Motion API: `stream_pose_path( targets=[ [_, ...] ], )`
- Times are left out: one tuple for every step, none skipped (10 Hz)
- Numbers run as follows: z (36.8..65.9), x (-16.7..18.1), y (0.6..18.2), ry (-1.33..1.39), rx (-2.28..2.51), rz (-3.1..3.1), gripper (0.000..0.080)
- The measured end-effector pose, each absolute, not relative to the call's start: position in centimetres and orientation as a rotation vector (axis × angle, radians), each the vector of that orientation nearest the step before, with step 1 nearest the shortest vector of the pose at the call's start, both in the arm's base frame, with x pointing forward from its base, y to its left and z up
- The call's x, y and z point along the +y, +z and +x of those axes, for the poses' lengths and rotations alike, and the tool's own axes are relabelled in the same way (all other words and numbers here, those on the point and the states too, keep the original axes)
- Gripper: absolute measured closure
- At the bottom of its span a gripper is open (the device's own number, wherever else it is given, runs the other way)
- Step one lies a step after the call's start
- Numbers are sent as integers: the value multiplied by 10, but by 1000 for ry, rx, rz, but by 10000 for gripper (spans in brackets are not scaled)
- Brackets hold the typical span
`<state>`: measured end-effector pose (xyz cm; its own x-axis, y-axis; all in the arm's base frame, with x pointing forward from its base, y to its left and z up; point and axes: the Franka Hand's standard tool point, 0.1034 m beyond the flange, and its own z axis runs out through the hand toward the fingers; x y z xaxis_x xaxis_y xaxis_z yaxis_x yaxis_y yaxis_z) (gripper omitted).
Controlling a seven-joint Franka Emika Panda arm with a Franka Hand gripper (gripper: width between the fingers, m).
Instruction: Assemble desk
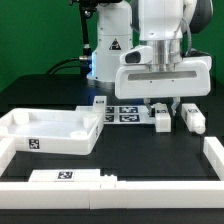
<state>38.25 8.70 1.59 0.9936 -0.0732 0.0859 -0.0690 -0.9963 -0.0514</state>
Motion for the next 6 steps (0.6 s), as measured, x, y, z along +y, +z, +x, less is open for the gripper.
stream_pose_path(
  targets=[
    [382, 87, 16, -136, 108, -3088, 444],
    [383, 85, 17, -123, 86, -3090, 308],
    [392, 77, 28, -79, 50, -3087, 308],
    [407, 70, 45, -60, 3, -3077, 180],
    [424, 64, 58, -61, -73, -3067, 158],
    [444, 50, 67, -40, -231, -3048, 158]
  ],
)
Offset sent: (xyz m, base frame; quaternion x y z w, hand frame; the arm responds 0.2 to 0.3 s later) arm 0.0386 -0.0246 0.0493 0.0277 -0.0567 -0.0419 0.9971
